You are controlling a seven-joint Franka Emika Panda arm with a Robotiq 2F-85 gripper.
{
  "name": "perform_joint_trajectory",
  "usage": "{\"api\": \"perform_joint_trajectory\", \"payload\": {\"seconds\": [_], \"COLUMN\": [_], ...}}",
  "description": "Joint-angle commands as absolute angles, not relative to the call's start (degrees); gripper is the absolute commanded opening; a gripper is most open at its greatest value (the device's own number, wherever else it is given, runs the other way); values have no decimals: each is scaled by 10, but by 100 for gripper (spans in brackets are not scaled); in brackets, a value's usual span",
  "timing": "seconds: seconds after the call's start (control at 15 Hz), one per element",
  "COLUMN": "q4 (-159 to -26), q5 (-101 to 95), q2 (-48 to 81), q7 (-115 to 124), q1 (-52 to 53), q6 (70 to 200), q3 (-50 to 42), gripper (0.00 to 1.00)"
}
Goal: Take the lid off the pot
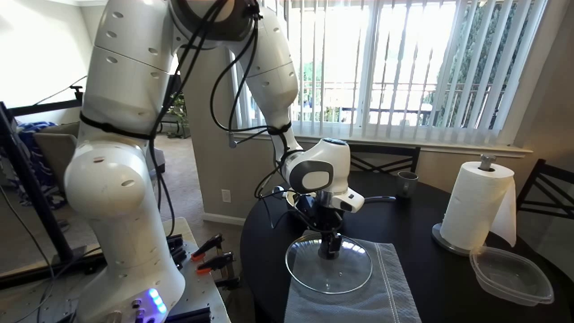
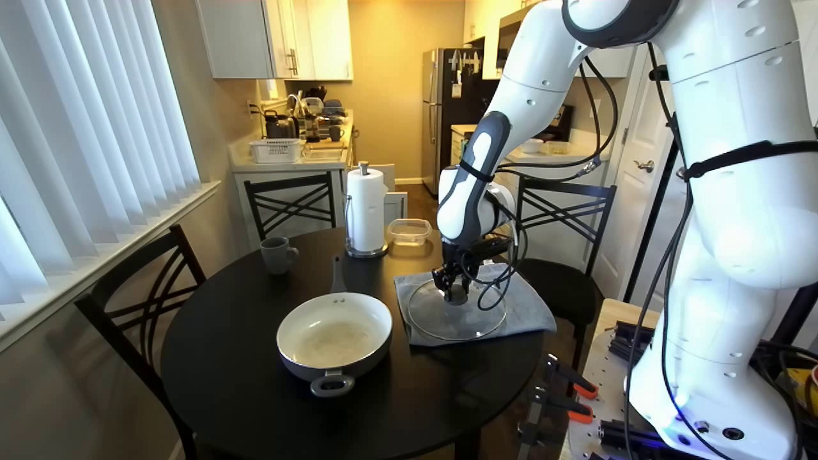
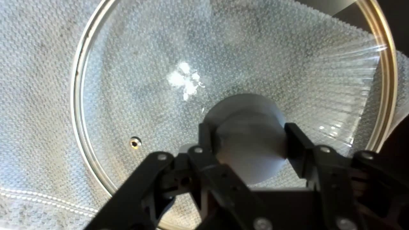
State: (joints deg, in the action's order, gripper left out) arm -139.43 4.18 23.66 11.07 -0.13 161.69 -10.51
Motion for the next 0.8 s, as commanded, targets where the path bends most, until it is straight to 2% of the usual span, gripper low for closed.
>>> {"api": "perform_joint_trajectory", "payload": {"seconds": [0.0,0.07,0.2,0.73], "q4": [-1390,-1389,-1392,-1379], "q5": [22,20,13,0], "q2": [233,231,222,211], "q7": [148,152,161,150], "q1": [24,31,45,56], "q6": [1615,1617,1622,1634], "q3": [-115,-116,-120,-106], "gripper": [90,97,100,100]}}
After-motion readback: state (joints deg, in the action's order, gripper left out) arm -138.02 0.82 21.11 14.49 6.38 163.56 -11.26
